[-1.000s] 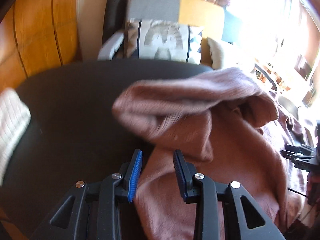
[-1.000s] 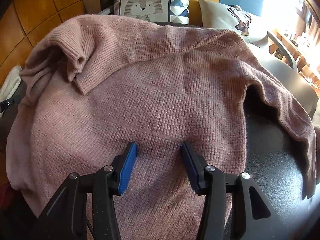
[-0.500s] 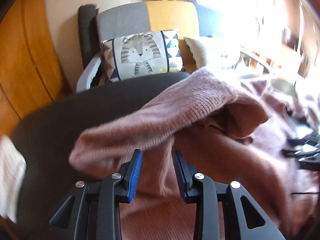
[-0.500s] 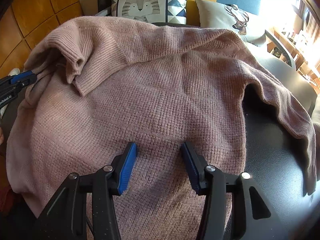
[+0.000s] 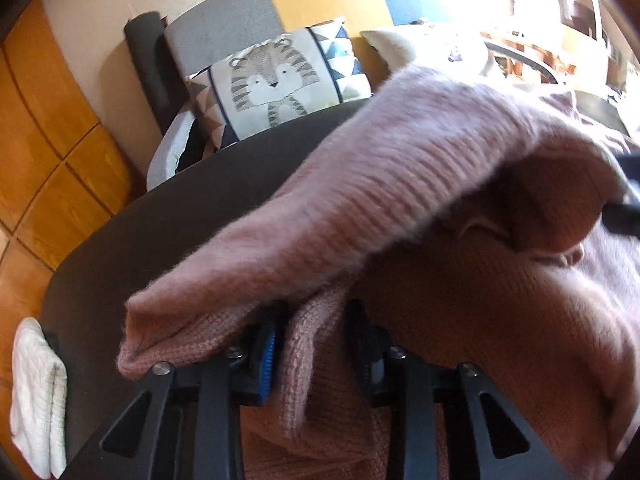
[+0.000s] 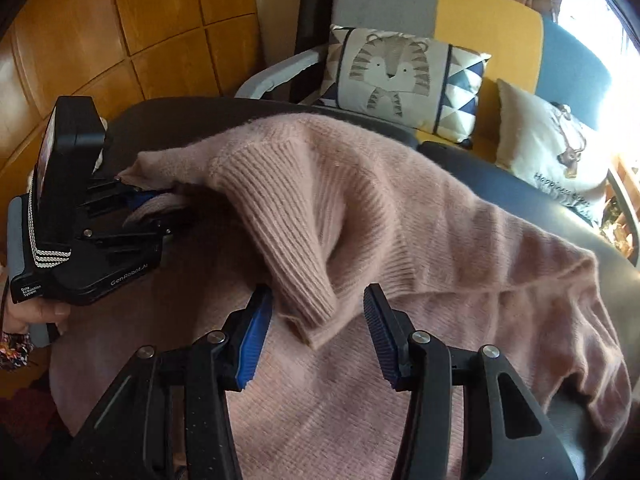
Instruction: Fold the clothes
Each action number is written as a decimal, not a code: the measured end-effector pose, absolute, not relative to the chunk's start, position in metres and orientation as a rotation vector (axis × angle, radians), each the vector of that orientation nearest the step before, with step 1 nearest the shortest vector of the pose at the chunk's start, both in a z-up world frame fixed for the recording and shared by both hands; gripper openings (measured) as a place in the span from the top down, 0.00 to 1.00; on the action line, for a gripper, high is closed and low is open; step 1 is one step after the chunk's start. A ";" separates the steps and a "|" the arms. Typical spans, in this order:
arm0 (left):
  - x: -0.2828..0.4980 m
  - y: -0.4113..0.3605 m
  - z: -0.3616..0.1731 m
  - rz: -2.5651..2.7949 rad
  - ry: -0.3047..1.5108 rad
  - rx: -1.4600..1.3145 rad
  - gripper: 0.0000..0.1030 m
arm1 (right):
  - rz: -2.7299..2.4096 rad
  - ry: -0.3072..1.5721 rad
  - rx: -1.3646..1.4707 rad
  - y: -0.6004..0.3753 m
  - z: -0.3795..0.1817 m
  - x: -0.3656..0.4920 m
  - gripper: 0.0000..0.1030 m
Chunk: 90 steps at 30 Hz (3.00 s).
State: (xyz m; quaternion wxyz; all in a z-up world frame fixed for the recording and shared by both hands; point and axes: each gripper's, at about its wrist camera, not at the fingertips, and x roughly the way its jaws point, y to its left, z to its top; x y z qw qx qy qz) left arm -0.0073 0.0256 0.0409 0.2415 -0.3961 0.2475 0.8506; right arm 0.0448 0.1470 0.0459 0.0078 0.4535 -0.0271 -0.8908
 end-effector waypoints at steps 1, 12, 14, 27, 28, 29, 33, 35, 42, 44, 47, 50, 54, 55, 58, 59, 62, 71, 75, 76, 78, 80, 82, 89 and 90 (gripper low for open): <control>-0.010 0.023 0.044 2.336 0.651 -1.094 0.80 | -2.772 -0.093 1.438 0.143 0.042 0.041 0.94; -0.039 -0.010 0.076 2.400 0.436 -1.115 0.85 | -2.833 0.030 1.464 0.149 0.111 -0.025 0.94; -0.052 -0.009 0.075 2.405 0.437 -1.113 0.85 | -2.857 0.059 1.463 0.156 0.117 -0.047 0.94; -0.078 -0.011 0.060 2.389 0.370 -1.196 0.84 | -2.953 -0.040 1.440 0.182 0.105 -0.119 0.63; -0.077 -0.012 0.058 2.381 0.357 -1.200 0.84 | -2.996 -0.039 1.370 0.184 0.113 -0.112 0.63; -0.077 -0.013 0.057 2.371 0.341 -1.202 0.84 | -3.026 -0.052 1.306 0.188 0.121 -0.104 0.63; -0.067 -0.020 0.067 2.324 0.226 -1.151 0.83 | -2.949 -0.228 1.223 0.202 0.132 -0.064 0.51; -0.060 -0.023 0.079 2.277 0.123 -1.099 0.81 | -2.905 -0.269 1.226 0.206 0.124 -0.043 0.51; -0.051 0.011 0.093 2.074 -0.061 -1.079 0.74 | -2.795 -0.070 1.310 0.180 0.068 -0.006 0.51; -0.051 0.033 0.085 2.038 -0.015 -1.120 0.74 | -2.778 0.090 1.311 0.165 0.057 -0.008 0.51; -0.055 0.057 0.063 2.037 0.052 -1.212 0.74 | -2.786 0.233 1.305 0.156 0.045 -0.018 0.51; -0.058 0.065 0.040 2.028 0.042 -1.301 0.74 | -2.777 0.172 1.305 0.159 0.043 -0.032 0.63; -0.055 0.059 0.026 2.030 -0.007 -1.275 0.74 | -2.779 0.152 1.329 0.160 0.045 -0.044 0.88; -0.054 0.058 0.024 2.037 -0.010 -1.255 0.74 | -2.785 0.146 1.328 0.161 0.046 -0.045 0.92; -0.037 0.055 0.018 2.093 0.055 -1.136 0.73 | -2.811 0.101 1.315 0.169 0.053 -0.049 0.93; -0.029 0.056 0.017 2.118 0.094 -1.092 0.72 | -2.819 0.086 1.308 0.173 0.056 -0.049 0.93; -0.022 0.059 0.016 2.148 0.144 -1.063 0.71 | -2.850 0.073 1.305 0.183 0.065 -0.055 0.93; -0.023 0.038 0.009 2.112 0.040 -1.056 0.71 | -3.002 -0.115 1.312 0.232 0.084 -0.084 0.93; -0.026 0.040 0.011 2.103 0.015 -1.057 0.71 | -3.020 -0.178 1.340 0.243 0.081 -0.098 0.93; -0.027 0.041 0.012 2.101 0.009 -1.057 0.71 | -3.028 -0.175 1.350 0.244 0.080 -0.102 0.93; -0.028 0.041 0.013 2.097 -0.002 -1.057 0.71 | -3.043 -0.171 1.369 0.246 0.078 -0.109 0.93; -0.027 0.041 0.013 2.095 -0.007 -1.054 0.71 | -3.067 -0.199 1.418 0.251 0.073 -0.116 0.93; -0.028 0.041 0.013 2.097 -0.008 -1.049 0.71 | -3.095 -0.248 1.485 0.260 0.068 -0.124 0.83; -0.030 0.039 0.011 2.091 -0.025 -1.042 0.71 | -3.265 -0.405 1.315 0.278 0.078 -0.094 0.66; -0.030 0.038 0.011 2.091 -0.027 -1.041 0.71 | -3.262 -0.421 1.294 0.276 0.079 -0.088 0.66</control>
